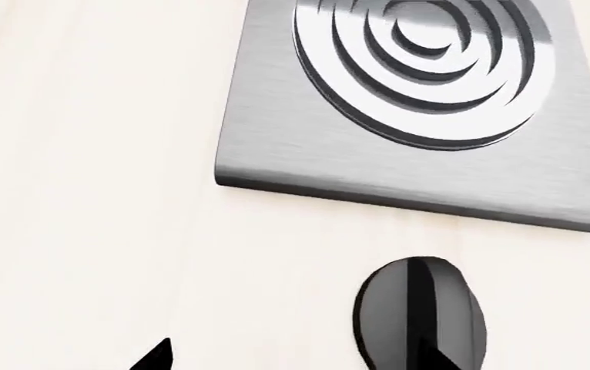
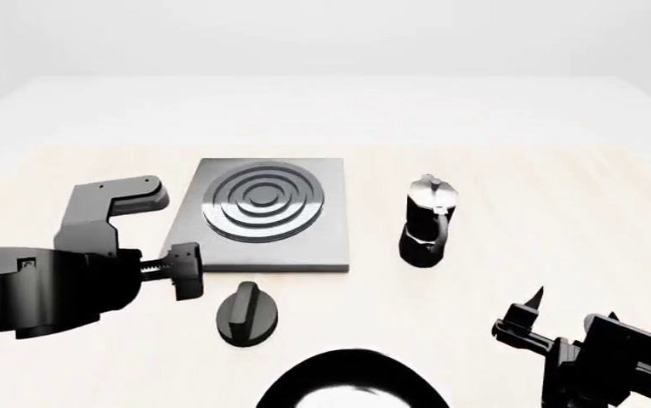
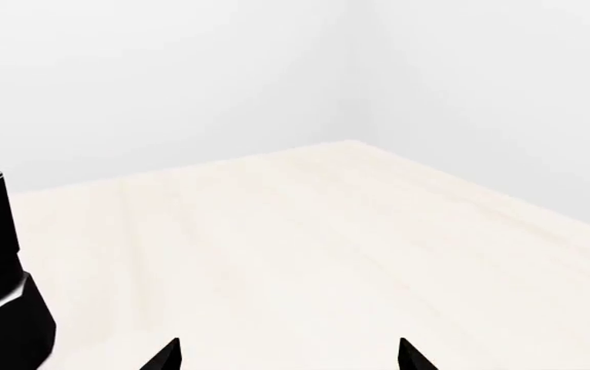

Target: Turn on the stove and put the frying pan on it.

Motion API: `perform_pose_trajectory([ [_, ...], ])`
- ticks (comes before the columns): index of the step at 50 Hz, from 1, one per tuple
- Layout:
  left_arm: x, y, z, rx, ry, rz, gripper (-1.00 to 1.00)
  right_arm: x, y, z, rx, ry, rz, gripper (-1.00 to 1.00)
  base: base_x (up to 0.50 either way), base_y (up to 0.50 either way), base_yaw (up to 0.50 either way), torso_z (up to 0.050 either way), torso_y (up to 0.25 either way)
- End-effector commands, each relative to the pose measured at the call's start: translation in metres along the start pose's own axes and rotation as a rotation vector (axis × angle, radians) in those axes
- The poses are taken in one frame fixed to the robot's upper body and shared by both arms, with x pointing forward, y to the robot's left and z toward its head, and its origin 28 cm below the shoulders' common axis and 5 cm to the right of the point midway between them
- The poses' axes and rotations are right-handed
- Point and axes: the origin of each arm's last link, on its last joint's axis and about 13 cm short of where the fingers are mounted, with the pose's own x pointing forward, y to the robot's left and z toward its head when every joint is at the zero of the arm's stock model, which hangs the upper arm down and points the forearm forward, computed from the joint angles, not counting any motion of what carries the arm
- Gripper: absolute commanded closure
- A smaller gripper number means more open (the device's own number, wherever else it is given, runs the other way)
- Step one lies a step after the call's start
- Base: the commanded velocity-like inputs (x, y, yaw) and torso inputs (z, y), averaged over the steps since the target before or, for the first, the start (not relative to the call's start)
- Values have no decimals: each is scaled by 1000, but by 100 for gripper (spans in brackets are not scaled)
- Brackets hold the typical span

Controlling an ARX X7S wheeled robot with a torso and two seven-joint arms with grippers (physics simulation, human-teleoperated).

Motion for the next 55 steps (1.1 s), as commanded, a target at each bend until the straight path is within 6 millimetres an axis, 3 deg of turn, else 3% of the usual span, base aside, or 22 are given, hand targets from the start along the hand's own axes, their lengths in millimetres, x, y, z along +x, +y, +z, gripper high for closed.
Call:
perform_pose_trajectory([
  [1,4,5,-11,-8,44,19,-100,0,0,-1,-3,3,-1,-100,0,0,0,0,0],
  [55,44,11,-22,-35,137,-13,-100,0,0,-1,-4,-2,0,-100,0,0,0,0,0],
])
